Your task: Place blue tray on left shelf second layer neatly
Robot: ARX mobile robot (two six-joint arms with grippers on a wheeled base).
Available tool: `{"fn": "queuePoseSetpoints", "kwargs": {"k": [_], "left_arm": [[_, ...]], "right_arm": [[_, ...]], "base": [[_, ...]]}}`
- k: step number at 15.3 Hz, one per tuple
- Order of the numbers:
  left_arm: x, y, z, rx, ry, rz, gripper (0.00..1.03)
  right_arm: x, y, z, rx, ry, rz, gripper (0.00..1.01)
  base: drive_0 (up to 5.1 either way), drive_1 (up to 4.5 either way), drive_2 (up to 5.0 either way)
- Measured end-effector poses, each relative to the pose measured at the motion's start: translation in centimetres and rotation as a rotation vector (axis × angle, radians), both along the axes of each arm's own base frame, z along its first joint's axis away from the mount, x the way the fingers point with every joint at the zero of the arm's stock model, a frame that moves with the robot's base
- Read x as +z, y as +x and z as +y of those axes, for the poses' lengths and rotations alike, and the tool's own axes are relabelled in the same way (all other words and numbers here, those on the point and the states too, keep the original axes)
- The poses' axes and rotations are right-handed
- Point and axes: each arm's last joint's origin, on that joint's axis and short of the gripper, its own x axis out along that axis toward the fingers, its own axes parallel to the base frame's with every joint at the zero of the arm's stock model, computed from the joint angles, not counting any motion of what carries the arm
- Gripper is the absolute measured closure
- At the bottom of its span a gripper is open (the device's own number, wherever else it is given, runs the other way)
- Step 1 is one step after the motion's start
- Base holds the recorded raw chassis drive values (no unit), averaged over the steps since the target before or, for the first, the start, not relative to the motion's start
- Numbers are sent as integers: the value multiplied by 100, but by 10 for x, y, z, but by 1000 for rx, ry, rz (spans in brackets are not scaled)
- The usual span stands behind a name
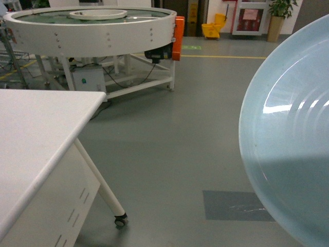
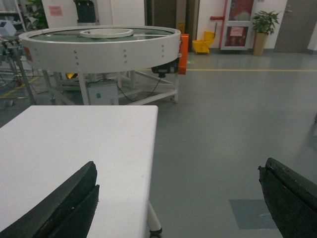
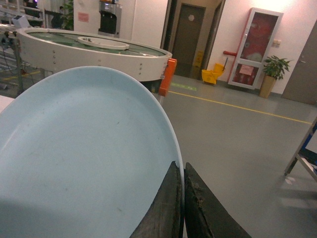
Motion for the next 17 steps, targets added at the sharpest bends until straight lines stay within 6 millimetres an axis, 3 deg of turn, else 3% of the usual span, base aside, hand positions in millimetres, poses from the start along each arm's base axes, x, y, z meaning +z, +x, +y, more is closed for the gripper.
{"fn": "queuePoseSetpoints", "kwargs": {"k": [4,17], "left_arm": [[0,0,0,0,0,-2,5],[0,0,0,-1,0,3,5]], "right_arm": [[0,0,0,0,0,1,99],[0,0,0,0,0,-2,99]], "base": [[-168,-168,-168],[83,66,-673]]}}
